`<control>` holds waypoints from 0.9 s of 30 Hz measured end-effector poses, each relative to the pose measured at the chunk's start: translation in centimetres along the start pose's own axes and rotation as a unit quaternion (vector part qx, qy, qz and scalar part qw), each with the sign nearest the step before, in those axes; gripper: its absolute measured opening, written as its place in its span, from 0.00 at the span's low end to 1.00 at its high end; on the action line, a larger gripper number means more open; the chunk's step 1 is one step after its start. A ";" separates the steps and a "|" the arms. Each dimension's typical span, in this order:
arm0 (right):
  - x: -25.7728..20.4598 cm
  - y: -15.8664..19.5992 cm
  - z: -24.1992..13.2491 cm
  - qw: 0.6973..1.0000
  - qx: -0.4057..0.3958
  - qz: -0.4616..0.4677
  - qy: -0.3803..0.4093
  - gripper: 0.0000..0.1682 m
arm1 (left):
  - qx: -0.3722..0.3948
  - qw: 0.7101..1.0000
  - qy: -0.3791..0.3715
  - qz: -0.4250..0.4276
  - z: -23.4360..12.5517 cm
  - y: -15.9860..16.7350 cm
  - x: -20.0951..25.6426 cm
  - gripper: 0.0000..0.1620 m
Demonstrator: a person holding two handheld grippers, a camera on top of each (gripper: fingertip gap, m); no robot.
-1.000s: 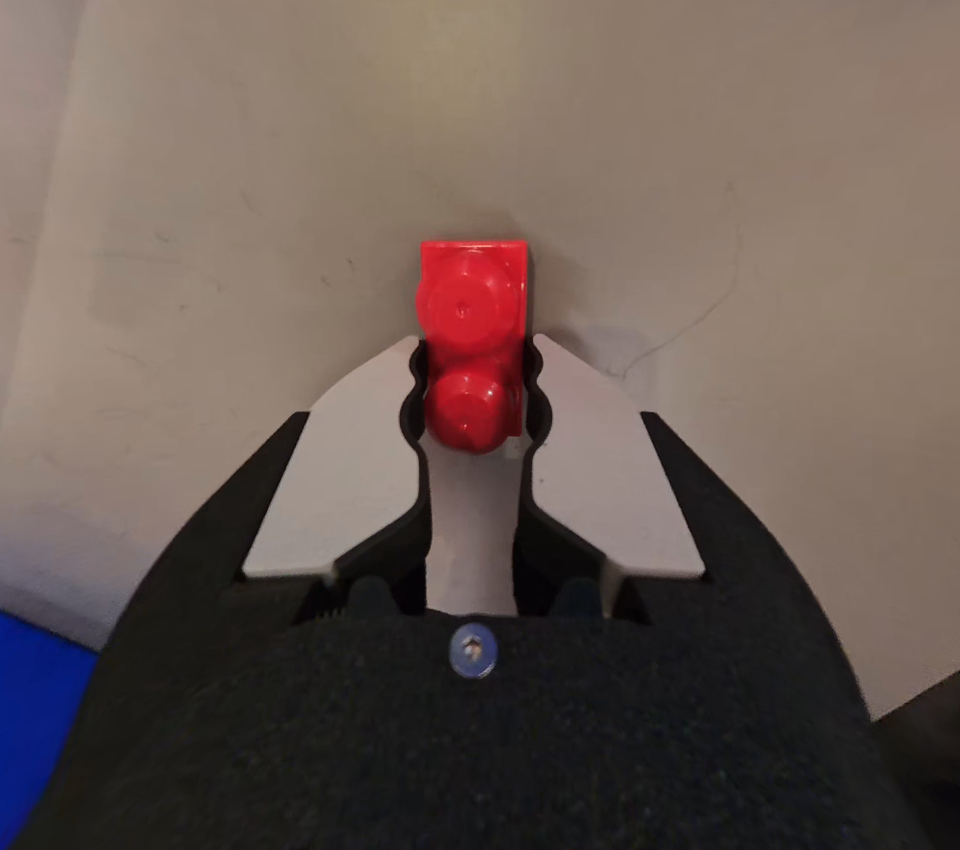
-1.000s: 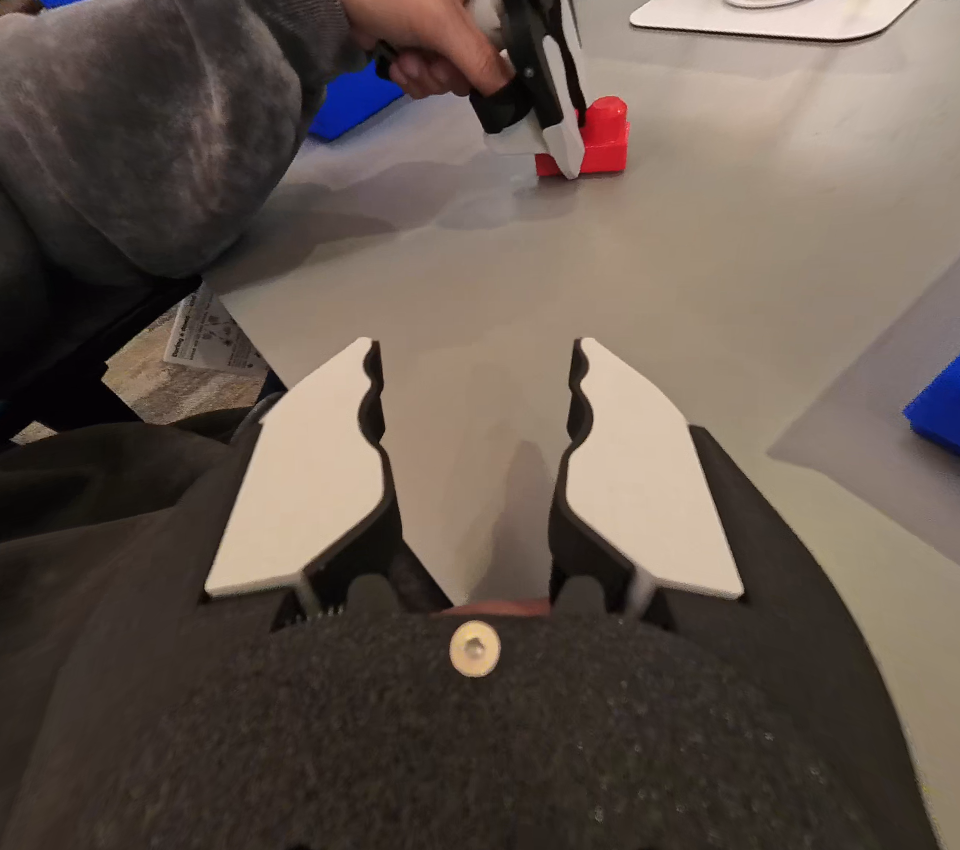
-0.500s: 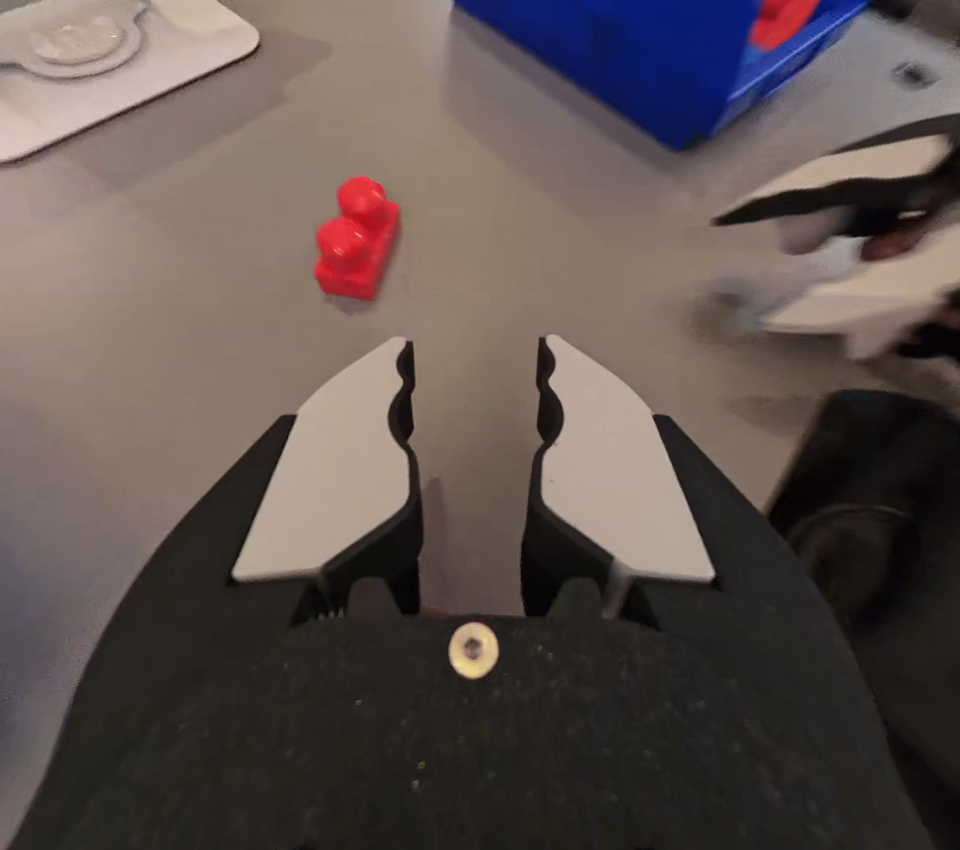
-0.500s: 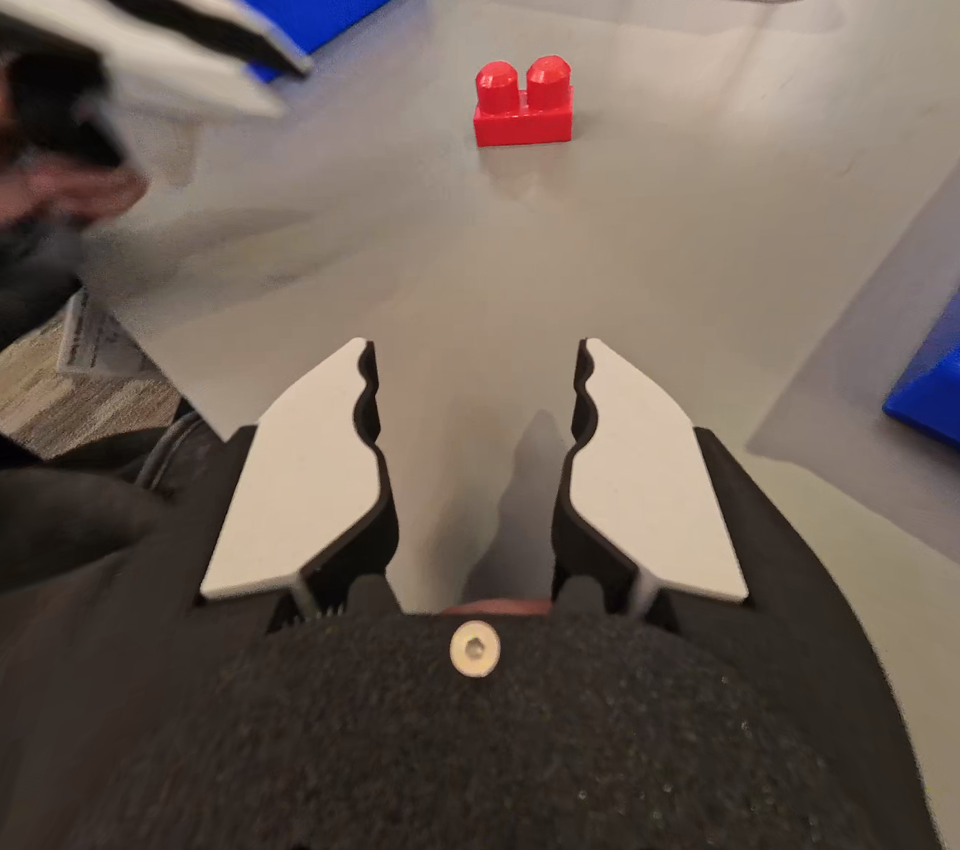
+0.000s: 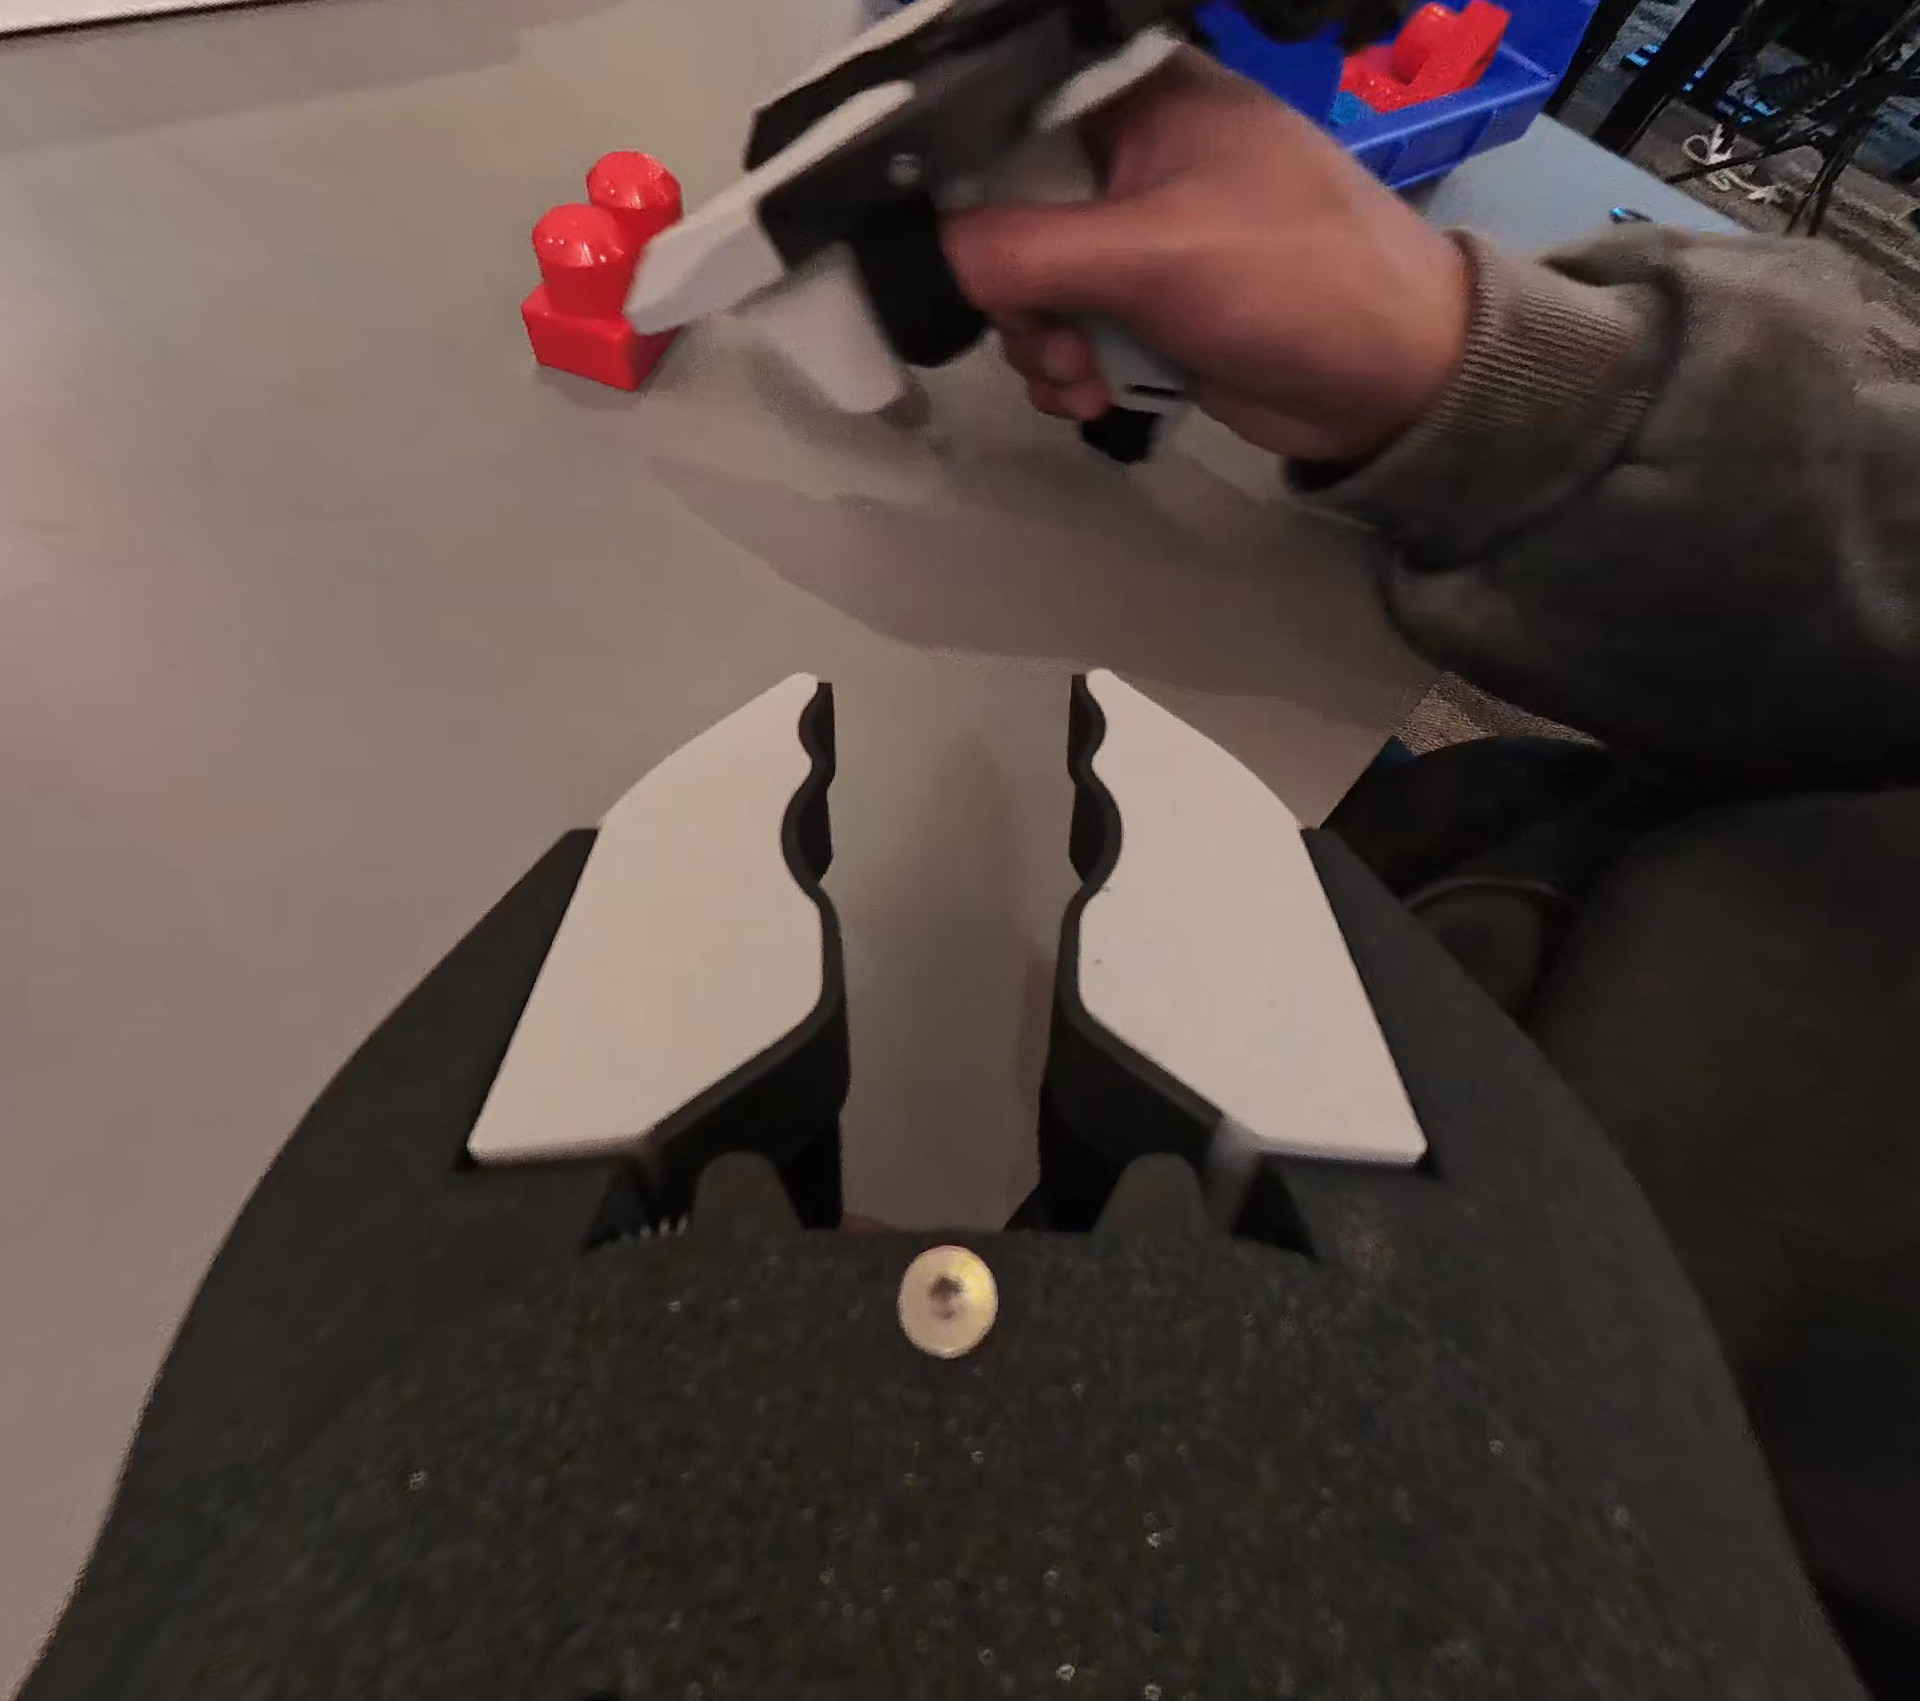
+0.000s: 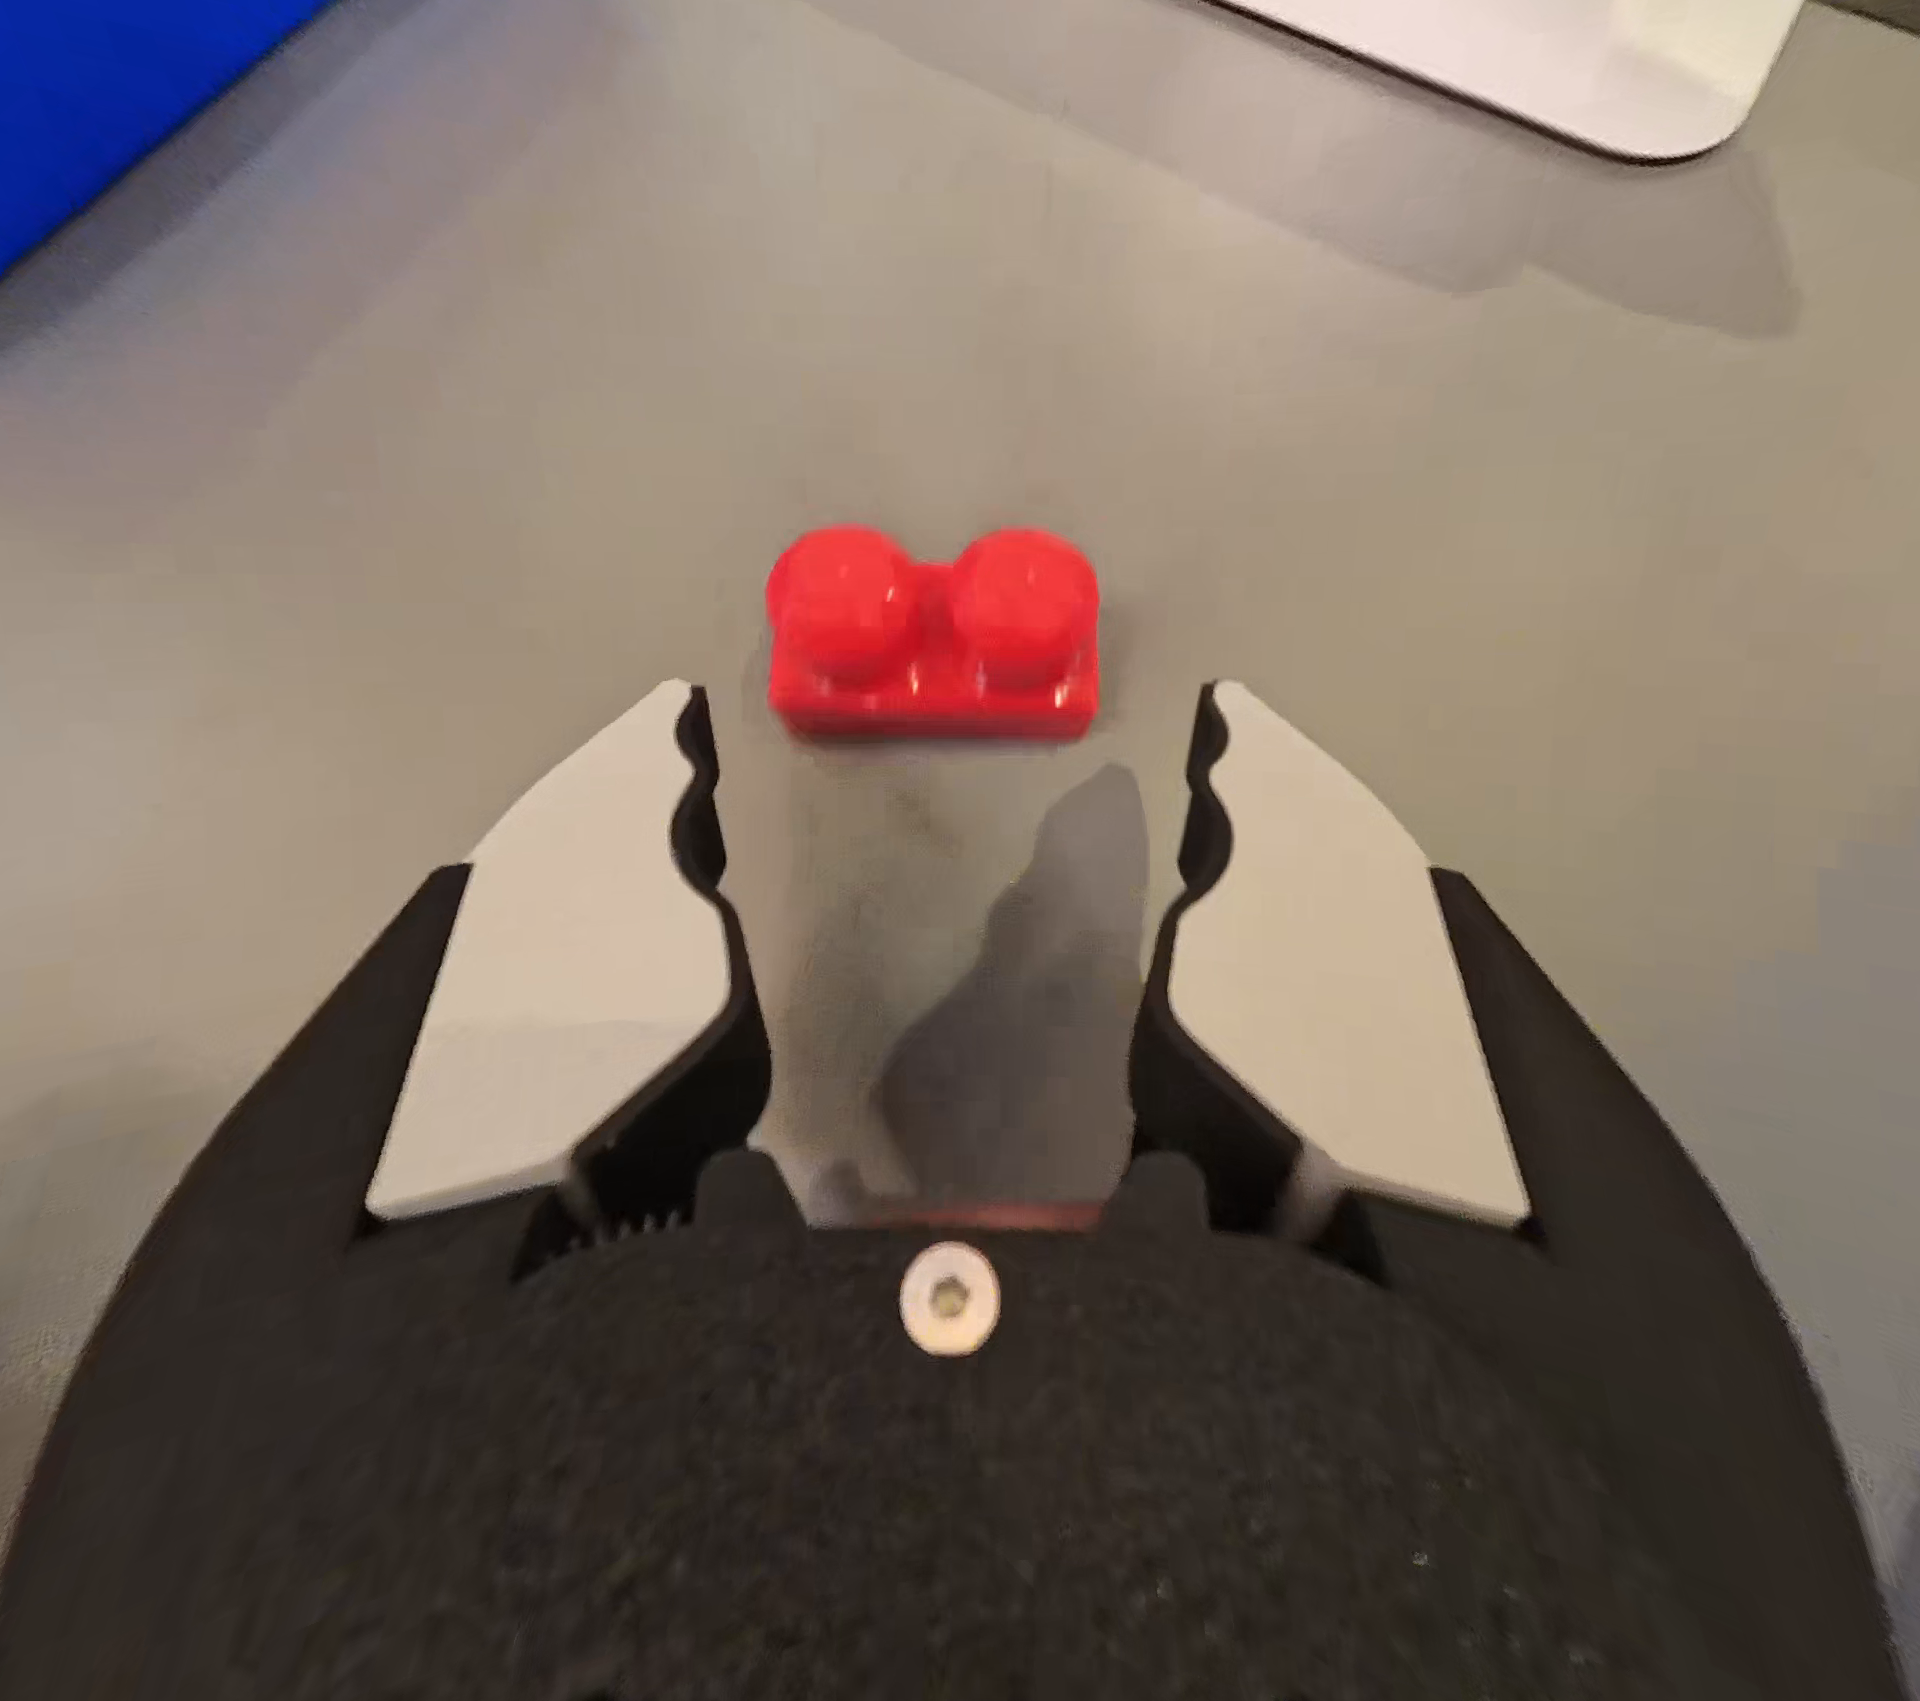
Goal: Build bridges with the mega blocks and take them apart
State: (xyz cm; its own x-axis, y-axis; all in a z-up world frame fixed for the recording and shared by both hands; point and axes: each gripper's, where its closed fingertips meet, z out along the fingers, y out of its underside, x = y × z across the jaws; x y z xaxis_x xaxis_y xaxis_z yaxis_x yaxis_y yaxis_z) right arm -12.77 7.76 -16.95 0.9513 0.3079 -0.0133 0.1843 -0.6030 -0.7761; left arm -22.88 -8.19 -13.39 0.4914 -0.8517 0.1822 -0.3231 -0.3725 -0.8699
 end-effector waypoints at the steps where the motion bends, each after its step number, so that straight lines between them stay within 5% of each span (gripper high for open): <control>1: 0.1 -0.1 1.3 1.000 -0.014 0.003 0.001 0.52 | 0.000 1.000 0.004 -0.001 0.0 0.0 0.0 0.26; 3: -0.2 0.6 3.5 0.998 -0.069 0.007 -0.008 0.54 | -0.002 1.000 0.007 0.001 -0.1 -0.1 0.0 0.26; 4: -0.2 0.2 3.8 0.998 -0.069 -0.001 -0.004 0.46 | -0.003 1.000 0.006 0.004 -0.1 0.0 -0.1 0.26; 8: -0.4 -1.9 1.7 0.999 -0.017 -0.026 -0.010 0.44 | -0.007 1.000 -0.003 0.017 -0.4 0.1 -0.3 0.26; 13: 1.4 -5.7 -7.0 0.993 0.090 -0.078 0.013 0.44 | -0.017 0.999 -0.012 0.025 -0.3 0.5 -0.6 0.26; 18: 12.9 -7.8 -18.7 0.969 0.159 -0.079 0.170 0.45 | -0.030 0.999 -0.008 0.028 0.0 1.0 -0.4 0.26; 21: 22.0 -5.3 -21.8 0.966 0.142 0.010 0.217 0.45 | -0.038 0.999 -0.011 0.034 0.3 1.3 -0.4 0.26; 27: 31.6 5.3 -15.9 0.966 -0.074 0.124 0.214 0.45 | -0.051 0.997 -0.027 0.047 1.0 2.0 -0.7 0.26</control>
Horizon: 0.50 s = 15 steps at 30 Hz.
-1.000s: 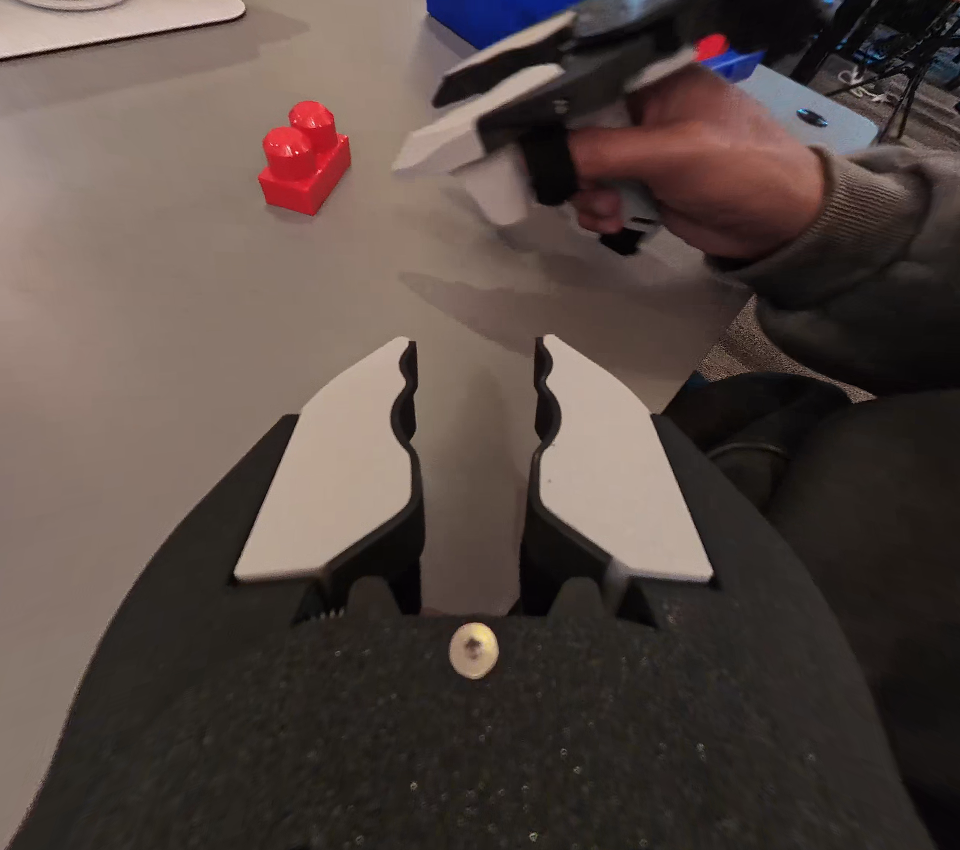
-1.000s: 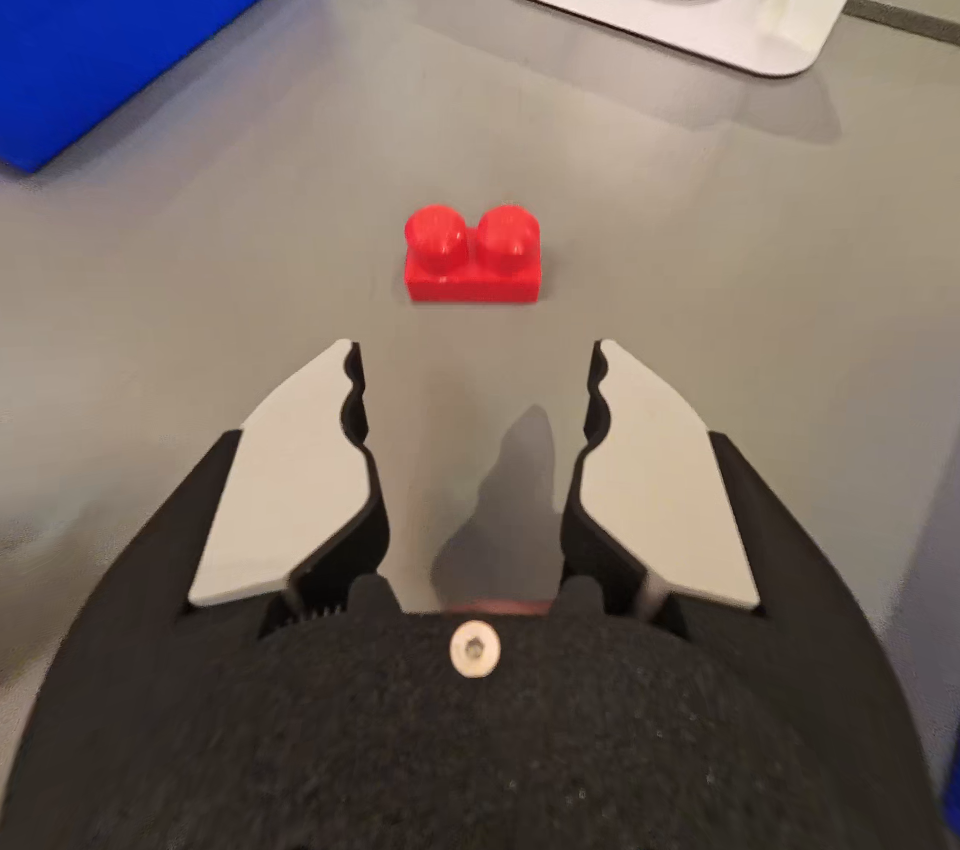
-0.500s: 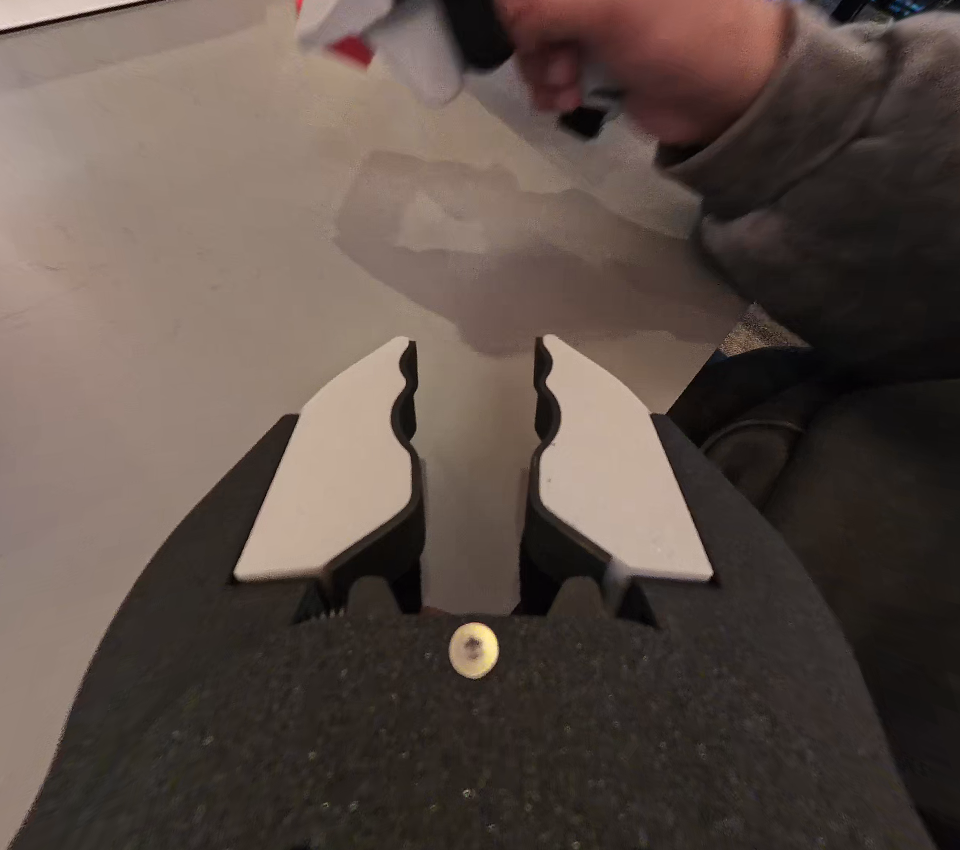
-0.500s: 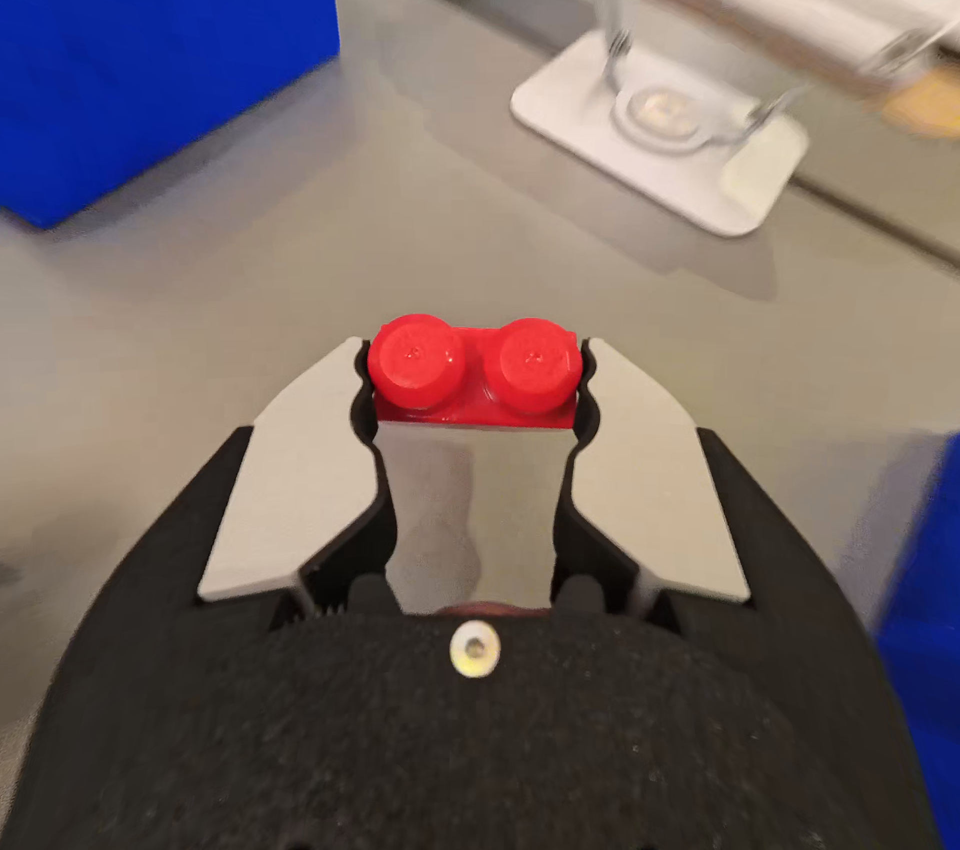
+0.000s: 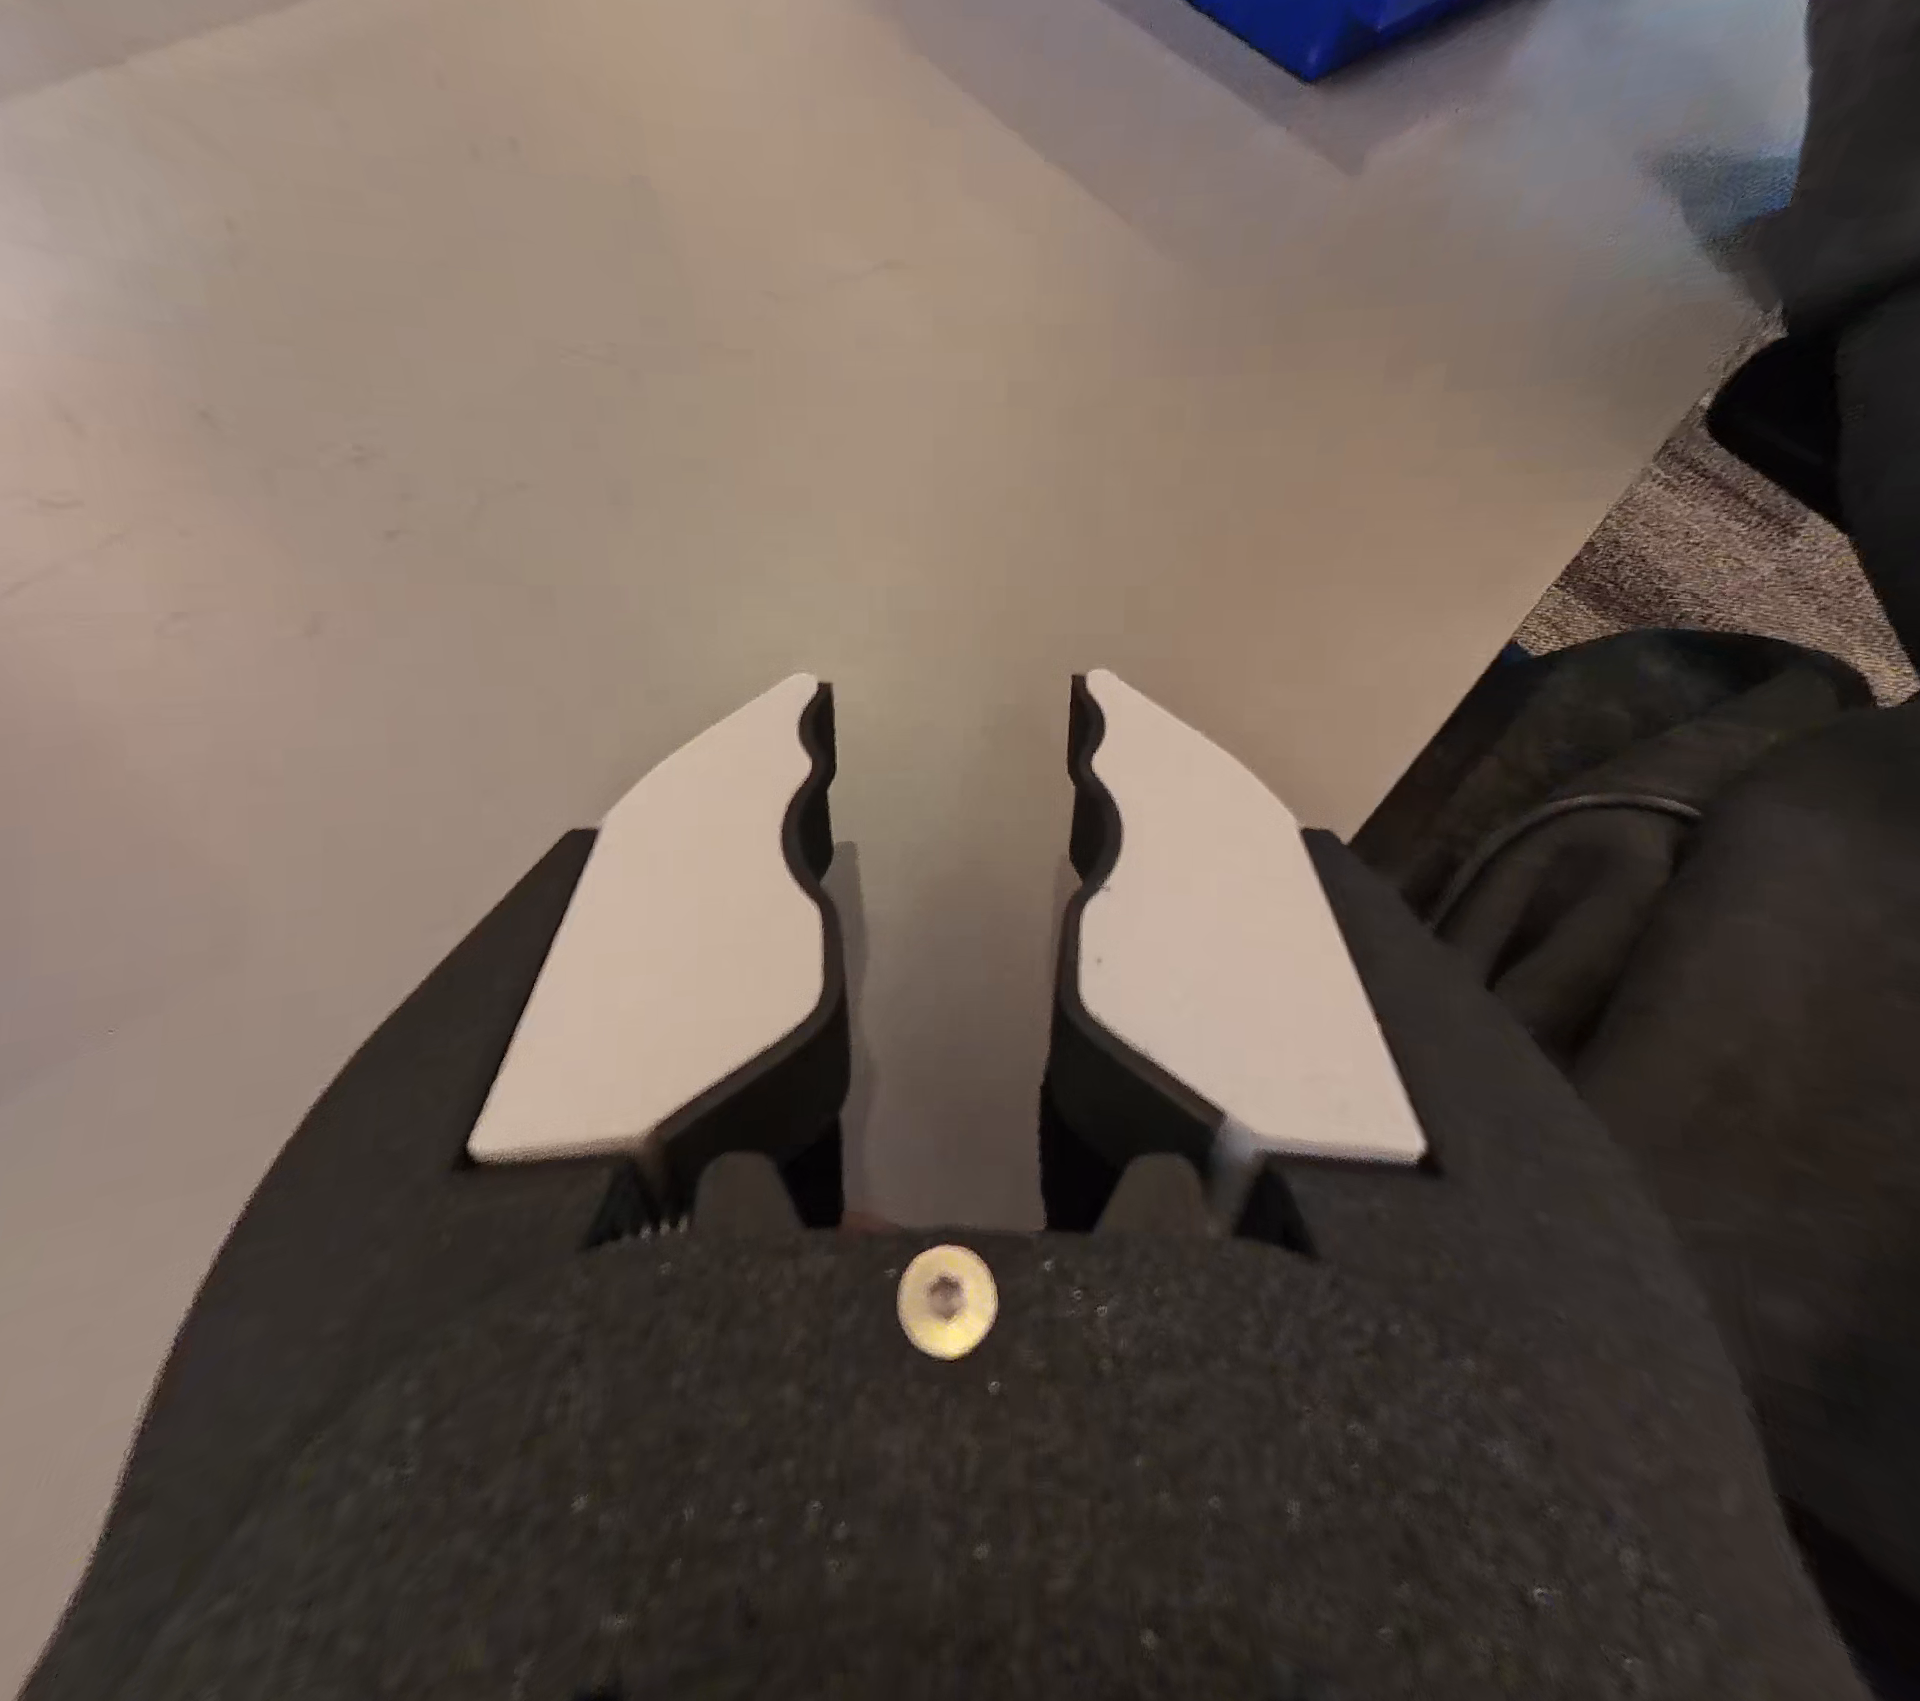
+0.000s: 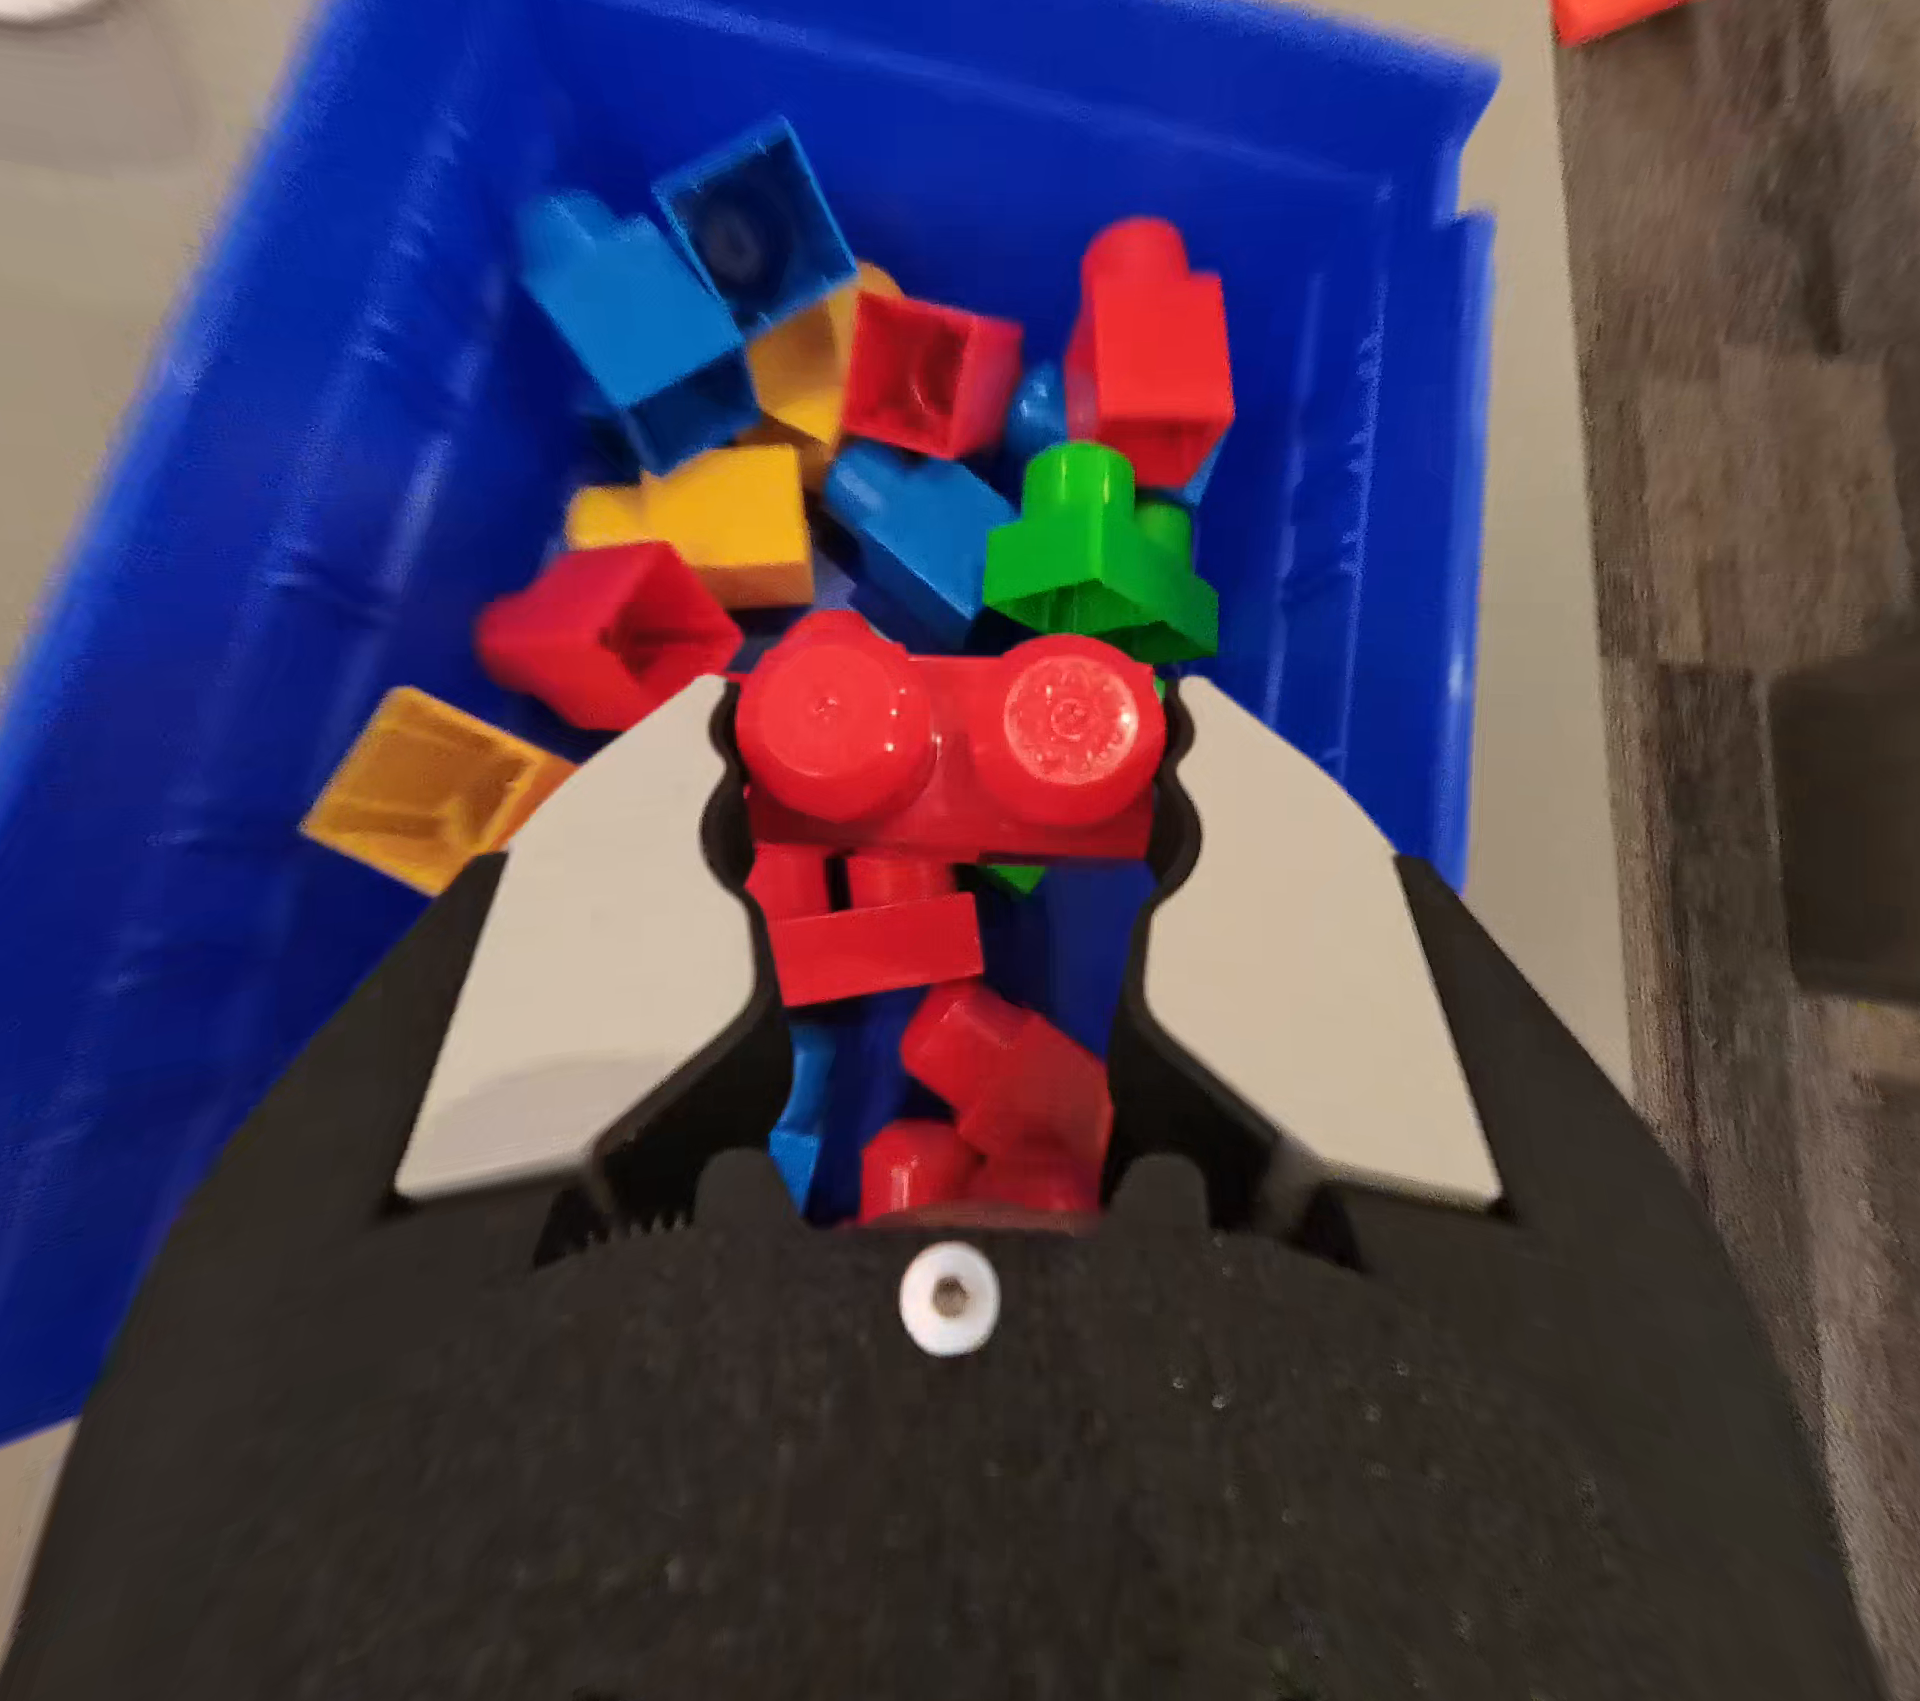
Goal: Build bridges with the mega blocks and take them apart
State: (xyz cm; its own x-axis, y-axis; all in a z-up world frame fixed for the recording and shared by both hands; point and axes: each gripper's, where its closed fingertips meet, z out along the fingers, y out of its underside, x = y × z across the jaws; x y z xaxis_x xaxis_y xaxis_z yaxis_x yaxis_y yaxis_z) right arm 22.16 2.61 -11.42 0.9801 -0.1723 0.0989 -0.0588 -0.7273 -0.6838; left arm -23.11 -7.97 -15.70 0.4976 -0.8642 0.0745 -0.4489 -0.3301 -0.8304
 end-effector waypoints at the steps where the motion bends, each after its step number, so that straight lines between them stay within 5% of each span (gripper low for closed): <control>1: 0.2 0.7 1.1 1.000 -0.021 0.003 0.005 0.45 | -0.001 1.000 -0.002 0.002 0.1 0.0 0.0 0.26; 6: 0.3 2.0 3.4 0.998 -0.057 0.011 0.012 0.45 | -0.011 1.000 -0.020 0.019 0.5 0.4 -0.3 0.26; 9: 1.0 1.1 2.2 0.999 -0.031 0.011 0.023 0.53 | -0.017 0.999 -0.022 0.021 0.7 0.7 -0.3 0.26; 15: -2.7 -5.8 -10.6 0.984 0.177 -0.007 -0.033 0.42 | -0.018 0.999 -0.024 0.025 0.6 0.8 -0.3 0.26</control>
